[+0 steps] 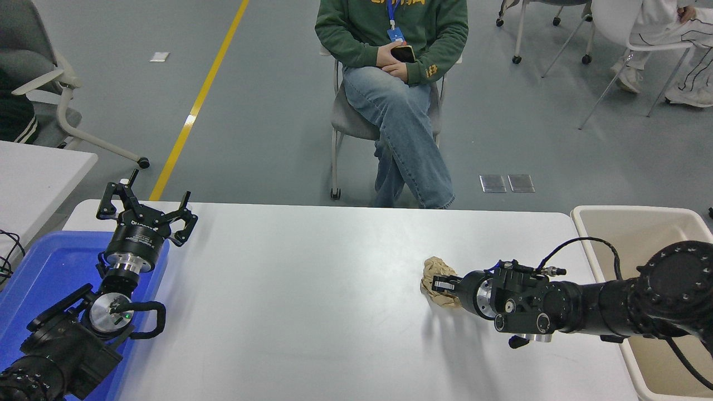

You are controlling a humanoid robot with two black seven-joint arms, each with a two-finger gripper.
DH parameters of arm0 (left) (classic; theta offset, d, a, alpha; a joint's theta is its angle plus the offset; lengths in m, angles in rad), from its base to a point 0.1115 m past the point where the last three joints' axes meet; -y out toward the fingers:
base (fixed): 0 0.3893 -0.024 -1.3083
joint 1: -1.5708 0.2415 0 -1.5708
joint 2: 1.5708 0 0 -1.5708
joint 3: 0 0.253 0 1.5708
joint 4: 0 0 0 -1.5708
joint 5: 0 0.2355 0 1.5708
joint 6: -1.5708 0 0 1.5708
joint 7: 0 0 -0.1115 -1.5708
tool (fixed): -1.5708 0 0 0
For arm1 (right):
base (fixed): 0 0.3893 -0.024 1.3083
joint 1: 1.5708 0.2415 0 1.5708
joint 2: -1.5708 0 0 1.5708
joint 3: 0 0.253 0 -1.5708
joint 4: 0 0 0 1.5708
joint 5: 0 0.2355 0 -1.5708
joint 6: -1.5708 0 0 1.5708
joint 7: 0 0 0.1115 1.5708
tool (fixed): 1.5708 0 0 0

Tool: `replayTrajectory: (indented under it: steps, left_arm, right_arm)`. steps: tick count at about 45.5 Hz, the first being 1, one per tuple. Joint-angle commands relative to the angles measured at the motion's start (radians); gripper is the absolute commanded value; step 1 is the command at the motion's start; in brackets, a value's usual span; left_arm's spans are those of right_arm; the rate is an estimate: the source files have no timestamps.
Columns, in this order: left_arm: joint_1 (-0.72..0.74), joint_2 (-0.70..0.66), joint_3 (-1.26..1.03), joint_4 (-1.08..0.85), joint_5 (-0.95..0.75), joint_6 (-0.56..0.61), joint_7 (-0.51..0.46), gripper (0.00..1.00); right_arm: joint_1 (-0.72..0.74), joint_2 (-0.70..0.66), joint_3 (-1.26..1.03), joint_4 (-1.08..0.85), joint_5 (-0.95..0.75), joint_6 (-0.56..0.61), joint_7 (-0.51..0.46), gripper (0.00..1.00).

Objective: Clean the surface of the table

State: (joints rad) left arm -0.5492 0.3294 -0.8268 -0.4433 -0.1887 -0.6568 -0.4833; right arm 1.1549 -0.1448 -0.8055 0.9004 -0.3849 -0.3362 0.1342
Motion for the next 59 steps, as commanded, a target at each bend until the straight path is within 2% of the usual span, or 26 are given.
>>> replayTrajectory:
  steps: [1, 13, 23, 40, 59]
  left_arm:
    - [0.000, 0.000, 0.000, 0.000, 0.000, -0.001, 0.000, 1.00]
    - [0.000, 0.000, 0.000, 0.000, 0.000, -0.001, 0.000, 1.00]
    - [0.000, -0.001, 0.000, 0.000, 0.000, 0.000, 0.000, 1.00]
    - [0.000, 0.000, 0.000, 0.000, 0.000, -0.001, 0.000, 1.00]
    - [0.000, 0.000, 0.000, 0.000, 0.000, 0.000, 0.000, 1.00]
  right_arm:
    - [0.026, -0.068, 0.063, 0.043, 0.008, 0.016, 0.002, 0.00]
    - [0.111, -0.190, 0.143, 0.173, 0.008, 0.020, 0.004, 0.00]
    - [0.230, -0.361, 0.164, 0.325, 0.003, 0.028, 0.007, 0.00]
    - [0.391, -0.590, 0.192, 0.423, 0.003, 0.161, 0.007, 0.00]
    - [0.471, -0.762, 0.226, 0.440, -0.011, 0.306, 0.007, 0.00]
